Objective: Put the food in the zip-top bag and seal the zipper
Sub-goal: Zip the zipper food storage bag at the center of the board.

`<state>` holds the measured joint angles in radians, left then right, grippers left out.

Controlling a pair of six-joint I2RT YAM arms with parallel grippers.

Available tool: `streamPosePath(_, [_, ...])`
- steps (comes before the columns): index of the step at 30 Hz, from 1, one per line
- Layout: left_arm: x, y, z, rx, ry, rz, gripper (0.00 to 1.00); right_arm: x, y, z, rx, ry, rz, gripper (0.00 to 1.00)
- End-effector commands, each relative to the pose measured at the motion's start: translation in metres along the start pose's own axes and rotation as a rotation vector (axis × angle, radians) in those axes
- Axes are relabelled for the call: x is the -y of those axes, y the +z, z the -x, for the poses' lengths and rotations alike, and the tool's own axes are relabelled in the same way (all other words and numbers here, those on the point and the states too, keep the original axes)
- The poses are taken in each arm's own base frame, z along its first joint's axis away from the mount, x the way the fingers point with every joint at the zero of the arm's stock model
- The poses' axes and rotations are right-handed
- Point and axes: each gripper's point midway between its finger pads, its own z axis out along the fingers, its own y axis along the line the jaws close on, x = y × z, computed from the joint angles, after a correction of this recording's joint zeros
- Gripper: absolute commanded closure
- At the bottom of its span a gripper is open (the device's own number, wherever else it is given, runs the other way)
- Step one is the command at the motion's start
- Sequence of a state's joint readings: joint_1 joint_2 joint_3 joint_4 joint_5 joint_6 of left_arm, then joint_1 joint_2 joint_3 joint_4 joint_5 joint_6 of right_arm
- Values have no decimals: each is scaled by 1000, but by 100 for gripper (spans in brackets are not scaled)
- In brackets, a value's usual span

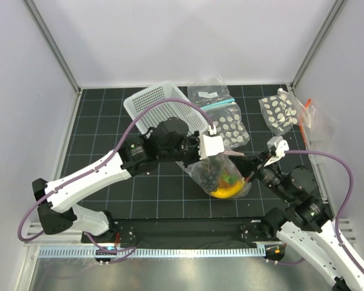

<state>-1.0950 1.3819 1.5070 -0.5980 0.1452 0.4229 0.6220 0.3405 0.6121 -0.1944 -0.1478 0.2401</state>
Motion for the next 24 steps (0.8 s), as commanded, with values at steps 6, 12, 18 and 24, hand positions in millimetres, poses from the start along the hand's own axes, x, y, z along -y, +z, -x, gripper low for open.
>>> streamPosePath(6, [-51,-54,-47,-59,-259,323,100,56,-39,67,282,31,-378,99])
streamPosePath(12, [-40,-77,-61,-67,-317,345,100,70,-48,66,277,33,-472,99])
streamPosePath(18, [-38,-88,-86,-153,-380,398,100,74,-40,61,252,41,-486,99])
streamPosePath(24, [-47,-107,-110,-204,-534,503,100,76,-19,52,182,34,-485,99])
